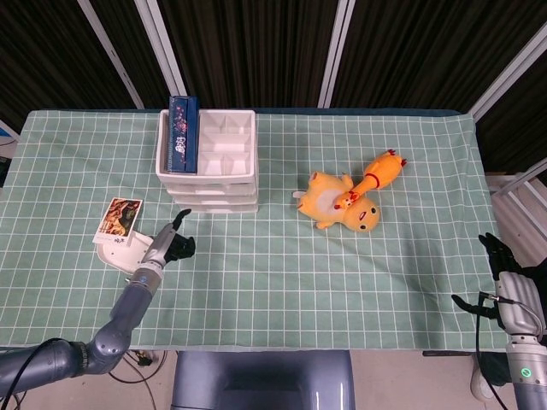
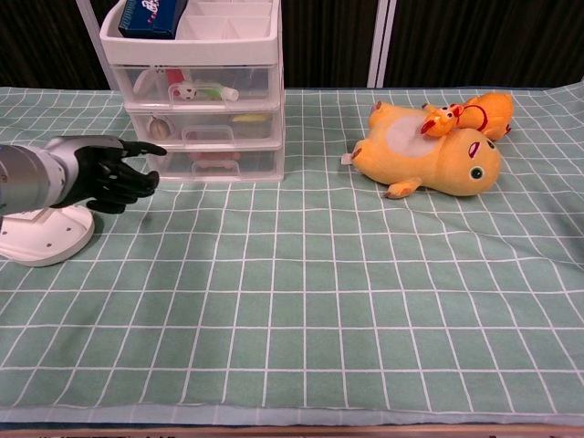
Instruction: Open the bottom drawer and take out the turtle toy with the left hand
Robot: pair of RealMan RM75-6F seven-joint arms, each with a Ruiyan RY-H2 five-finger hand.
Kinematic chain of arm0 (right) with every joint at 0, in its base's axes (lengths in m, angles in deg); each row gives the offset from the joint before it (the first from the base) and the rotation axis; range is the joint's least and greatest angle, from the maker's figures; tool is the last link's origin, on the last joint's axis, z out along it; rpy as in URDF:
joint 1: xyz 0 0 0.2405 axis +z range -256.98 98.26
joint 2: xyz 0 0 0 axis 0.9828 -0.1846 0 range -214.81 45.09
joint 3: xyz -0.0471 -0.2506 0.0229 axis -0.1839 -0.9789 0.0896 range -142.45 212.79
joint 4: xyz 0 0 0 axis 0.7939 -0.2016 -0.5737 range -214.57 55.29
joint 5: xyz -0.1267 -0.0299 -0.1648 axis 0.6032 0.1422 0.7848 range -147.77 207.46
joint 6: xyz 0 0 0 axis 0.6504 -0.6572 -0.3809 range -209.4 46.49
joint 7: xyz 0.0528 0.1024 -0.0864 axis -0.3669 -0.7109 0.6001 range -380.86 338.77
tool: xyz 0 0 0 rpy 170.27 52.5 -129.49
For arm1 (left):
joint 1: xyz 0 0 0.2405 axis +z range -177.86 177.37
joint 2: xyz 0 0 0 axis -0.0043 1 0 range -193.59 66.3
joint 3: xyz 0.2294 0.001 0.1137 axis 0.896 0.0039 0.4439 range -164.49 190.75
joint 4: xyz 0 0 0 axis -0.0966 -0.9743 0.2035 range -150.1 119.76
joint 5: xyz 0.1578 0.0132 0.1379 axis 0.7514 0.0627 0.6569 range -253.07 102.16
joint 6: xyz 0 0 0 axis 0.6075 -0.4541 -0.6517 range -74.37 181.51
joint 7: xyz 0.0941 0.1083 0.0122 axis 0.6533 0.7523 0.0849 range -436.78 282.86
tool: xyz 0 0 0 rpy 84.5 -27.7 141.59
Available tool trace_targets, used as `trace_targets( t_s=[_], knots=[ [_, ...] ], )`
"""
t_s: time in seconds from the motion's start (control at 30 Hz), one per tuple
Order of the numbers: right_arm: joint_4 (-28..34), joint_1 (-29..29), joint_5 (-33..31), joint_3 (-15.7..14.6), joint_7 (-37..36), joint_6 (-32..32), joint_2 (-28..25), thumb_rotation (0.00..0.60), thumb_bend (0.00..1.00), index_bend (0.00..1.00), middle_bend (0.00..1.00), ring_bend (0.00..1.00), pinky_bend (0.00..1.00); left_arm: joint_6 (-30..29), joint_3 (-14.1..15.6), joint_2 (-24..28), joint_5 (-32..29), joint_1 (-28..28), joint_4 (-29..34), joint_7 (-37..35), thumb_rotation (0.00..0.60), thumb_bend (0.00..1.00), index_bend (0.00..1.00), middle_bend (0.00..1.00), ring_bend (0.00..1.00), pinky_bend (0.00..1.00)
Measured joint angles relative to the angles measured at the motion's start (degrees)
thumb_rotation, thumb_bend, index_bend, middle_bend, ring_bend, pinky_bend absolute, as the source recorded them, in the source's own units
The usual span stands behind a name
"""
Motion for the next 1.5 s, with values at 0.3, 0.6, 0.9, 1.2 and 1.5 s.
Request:
trace_targets(
  t_s=[0.3,0.6,0.9,1.2,1.5],
  knots=[
    [0.2,0.1,-0.3,0.1,-1.2,0.6,-0.3,0.600,0.13,0.00,0.00,0.00,0.18,3.6,-1.6,-5.3,-6.9,-4.5,-6.5,-3.1,0.600,0.67,0.03,0.92,0.96,1.00],
    [0.4,0.1,-0.6,0.2,-2.5,1.1,-0.6,0.600,0.13,0.00,0.00,0.00,0.18,5.4,-3.4,-10.4,-8.9,-7.5,-12.5,-6.8,0.600,0.67,0.04,0.92,0.96,1.00],
    [0.7,0.1,-0.8,0.2,-3.3,1.5,-0.9,0.600,0.13,0.00,0.00,0.00,0.18,5.3,-4.2,-13.9,-8.2,-8.7,-16.4,-9.1,0.600,0.67,0.05,0.93,0.96,1.00],
    [1.0,0.1,-1.2,0.2,-3.3,1.7,-1.0,0.600,0.13,0.00,0.00,0.00,0.18,5.7,-5.8,-16.8,-7.9,-9.4,-20.4,-11.5,0.600,0.67,0.05,0.93,0.96,1.00],
    [1.2,0.1,-1.5,0.3,-3.4,2.0,-1.2,0.600,0.13,0.00,0.00,0.00,0.18,6.7,-6.8,-18.7,-7.9,-10.1,-23.6,-12.4,0.600,0.67,0.09,0.93,0.97,1.00]
  ],
)
